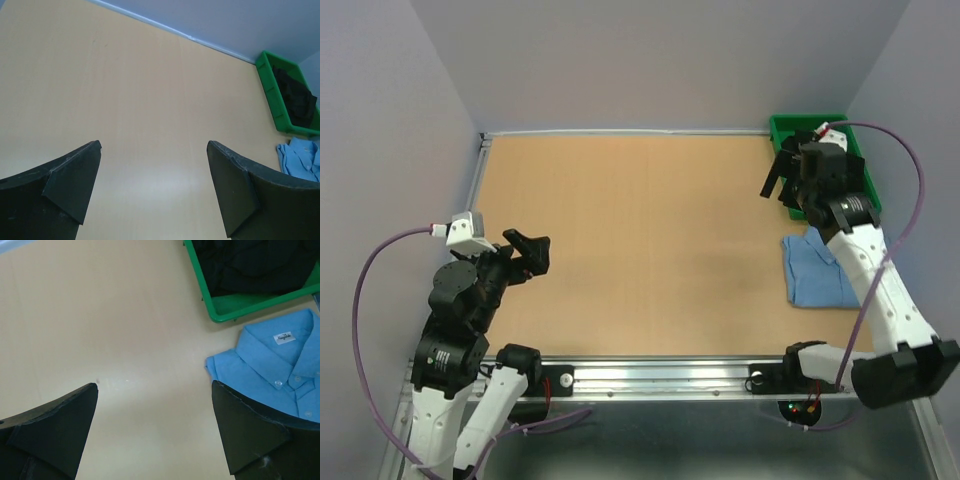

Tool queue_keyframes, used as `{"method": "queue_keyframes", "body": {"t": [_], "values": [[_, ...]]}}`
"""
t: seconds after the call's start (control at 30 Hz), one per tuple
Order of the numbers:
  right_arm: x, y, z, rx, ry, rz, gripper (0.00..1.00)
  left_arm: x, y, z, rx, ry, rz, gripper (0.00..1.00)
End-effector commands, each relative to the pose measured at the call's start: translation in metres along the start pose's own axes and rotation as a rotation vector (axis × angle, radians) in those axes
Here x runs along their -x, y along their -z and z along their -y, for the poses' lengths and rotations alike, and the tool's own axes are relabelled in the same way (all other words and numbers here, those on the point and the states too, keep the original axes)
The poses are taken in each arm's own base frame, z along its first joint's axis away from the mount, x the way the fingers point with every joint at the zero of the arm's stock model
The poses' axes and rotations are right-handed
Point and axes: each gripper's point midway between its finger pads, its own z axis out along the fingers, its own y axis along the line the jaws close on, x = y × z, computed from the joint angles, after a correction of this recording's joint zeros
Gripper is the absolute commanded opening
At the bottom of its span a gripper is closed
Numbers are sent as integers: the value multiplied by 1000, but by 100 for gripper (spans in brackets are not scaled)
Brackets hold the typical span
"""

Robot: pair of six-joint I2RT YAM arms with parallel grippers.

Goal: Fold and stack the long sleeve shirts
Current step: Grab the shirt from the pile

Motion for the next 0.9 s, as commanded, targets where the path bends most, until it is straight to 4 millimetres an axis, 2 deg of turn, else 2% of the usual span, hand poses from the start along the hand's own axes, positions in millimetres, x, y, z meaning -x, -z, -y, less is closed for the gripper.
{"method": "queue_keyframes", "body": {"t": [0.0,0.07,0.17,0.2,0.23,0.3,0.33,0.4,0.43,0.47,0.57,0.63,0.67,0.7,0.8,0.87], "values": [[50,-21,1,-107,-5,112,100,-16,-1,11,-76,19,-52,99],[51,-49,11,-183,-2,81,100,-20,-1,13,-89,18,-64,99],[54,-76,28,-230,-46,48,100,-24,-3,13,-85,13,-84,99],[51,-95,49,-288,-67,21,100,-22,-3,14,-90,11,-80,99],[57,-101,51,-292,-76,25,100,-22,-5,14,-89,8,-80,99],[62,-116,81,-366,-116,26,100,-22,-8,14,-84,3,-79,99],[59,-132,90,-386,-122,13,100,-22,-12,13,-79,1,-78,99],[66,-146,98,-396,-140,24,100,-23,-16,13,-75,12,-80,99],[59,-165,114,-422,-161,3,100,-22,-19,13,-74,17,-75,99],[66,-172,117,-417,-176,12,100,-22,-22,14,-76,23,-73,99],[52,-208,139,-441,-197,-36,100,-20,-30,20,-90,49,-64,99],[57,-223,147,-438,-210,-23,100,-21,-39,19,-74,66,-67,99],[43,-239,153,-444,-212,-54,100,-22,-42,18,-72,71,-68,99],[45,-247,156,-433,-225,-42,100,-24,-45,18,-69,73,-73,99],[30,-275,166,-425,-248,-41,100,-31,-57,17,-56,91,-94,99],[22,-288,170,-430,-247,-42,100,-31,-65,8,7,133,-84,99]]}}
